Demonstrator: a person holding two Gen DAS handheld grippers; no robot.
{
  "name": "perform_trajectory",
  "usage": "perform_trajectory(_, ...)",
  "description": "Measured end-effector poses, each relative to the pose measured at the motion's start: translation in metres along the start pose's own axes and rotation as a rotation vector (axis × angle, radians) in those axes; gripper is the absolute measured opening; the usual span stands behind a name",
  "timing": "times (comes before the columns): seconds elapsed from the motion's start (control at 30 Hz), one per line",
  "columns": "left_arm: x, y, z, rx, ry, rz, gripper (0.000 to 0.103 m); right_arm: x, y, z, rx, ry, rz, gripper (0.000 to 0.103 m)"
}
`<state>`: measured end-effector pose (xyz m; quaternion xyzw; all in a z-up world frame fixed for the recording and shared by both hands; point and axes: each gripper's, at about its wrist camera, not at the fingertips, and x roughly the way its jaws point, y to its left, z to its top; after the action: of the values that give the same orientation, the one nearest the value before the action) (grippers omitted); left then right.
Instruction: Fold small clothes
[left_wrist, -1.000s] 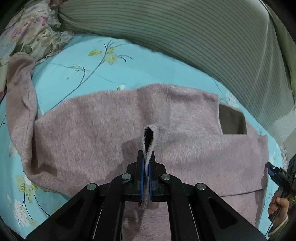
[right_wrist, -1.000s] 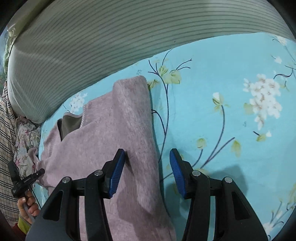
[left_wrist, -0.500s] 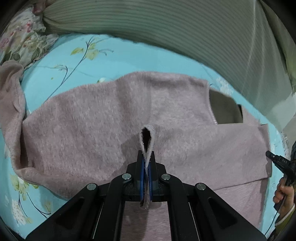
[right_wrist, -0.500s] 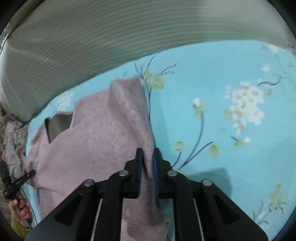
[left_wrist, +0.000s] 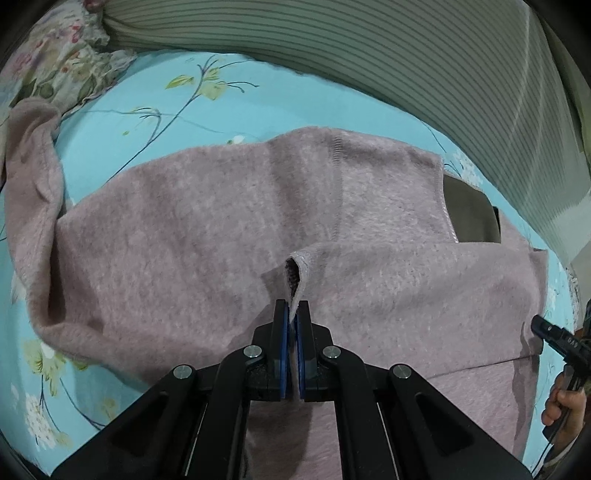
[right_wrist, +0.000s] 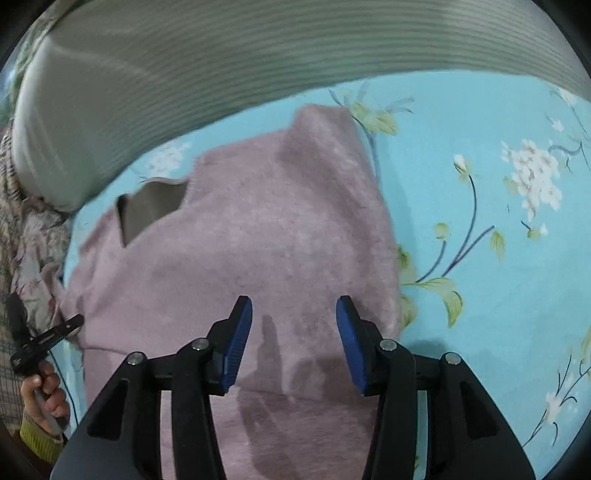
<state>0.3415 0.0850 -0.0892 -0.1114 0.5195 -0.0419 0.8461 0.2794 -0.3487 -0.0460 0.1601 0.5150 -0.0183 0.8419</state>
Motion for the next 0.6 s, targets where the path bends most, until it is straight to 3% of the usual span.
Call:
perform_trajectory(0.27, -0.038, 0.044, -0.003, -0.06, -0.058, 0.027, 0.005, -0.02, 0.045, -0.018, -0.083, -0.013, 0.119, 0.056)
perform_trajectory(0.33, -0.047, 0.064, 0.003, -0.106, -0.083, 0.055, 0.021, -0.02, 0.057, -0.024, -0.098, -0.005, 0.138, 0.057)
perform_trajectory(0.4, -0.051, 0.085, 0.013, -0.155, -0.1, 0.107, 0.054, -0.014, 0.069, -0.029, -0.114, 0.012, 0.154, 0.057)
perform_trajectory(0.53, -0.05, 0.127, 0.042, -0.244, -0.123, 0.191, 0.062, -0.013, 0.082, -0.037, -0.141, 0.04, 0.172, 0.057)
perform_trajectory(0.6, -0.047, 0.147, 0.06, -0.28, -0.136, 0.249, 0.078, -0.013, 0.086, -0.039, -0.156, 0.051, 0.178, 0.057)
